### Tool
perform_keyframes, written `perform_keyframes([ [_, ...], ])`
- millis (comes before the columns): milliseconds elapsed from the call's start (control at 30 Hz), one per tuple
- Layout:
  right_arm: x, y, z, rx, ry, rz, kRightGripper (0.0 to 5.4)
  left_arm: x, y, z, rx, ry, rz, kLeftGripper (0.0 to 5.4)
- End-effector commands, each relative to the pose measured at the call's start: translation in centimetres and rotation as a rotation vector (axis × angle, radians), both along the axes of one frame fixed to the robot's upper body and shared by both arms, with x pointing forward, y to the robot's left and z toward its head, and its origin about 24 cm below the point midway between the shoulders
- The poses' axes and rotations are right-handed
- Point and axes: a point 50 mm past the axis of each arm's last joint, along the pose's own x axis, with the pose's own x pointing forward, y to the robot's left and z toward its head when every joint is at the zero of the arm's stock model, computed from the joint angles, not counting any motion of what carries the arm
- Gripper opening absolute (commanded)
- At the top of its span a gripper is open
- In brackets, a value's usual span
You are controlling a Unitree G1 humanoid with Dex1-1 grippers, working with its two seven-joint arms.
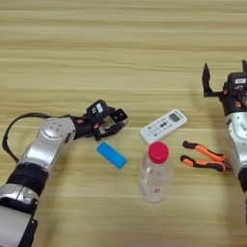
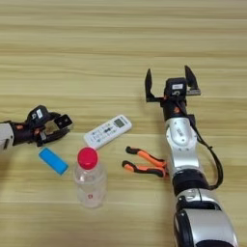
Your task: Move the objects on the table
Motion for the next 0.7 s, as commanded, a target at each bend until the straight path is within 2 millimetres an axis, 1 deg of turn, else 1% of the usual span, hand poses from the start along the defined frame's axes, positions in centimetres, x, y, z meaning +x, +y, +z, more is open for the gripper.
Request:
perform_keyframes([
  [33,0.3,0.0,0.2,0.002,0.001,-0.005,5.4,-0.2,0.3,0.2,0.013,-0.012,-0.003,3.57],
  [133,0.3,0.0,0.3,0.002,0.001,-0.005,5.4,-0.4,0.5,0.7,0.003,-0.027,-0.006,3.9],
  [433,0.3,0.1,0.3,0.002,0.002,-0.003,5.4,-1.7,1.2,3.3,-0.061,-0.088,-0.032,4.69],
  [600,0.4,0.2,0.2,0.003,0.004,-0.002,5.4,-2.7,1.7,4.0,-0.093,-0.069,-0.081,5.19],
  [700,0.4,0.2,0.2,0.003,0.005,-0.002,5.4,-2.9,2.2,4.1,-0.086,-0.064,-0.109,5.38],
])
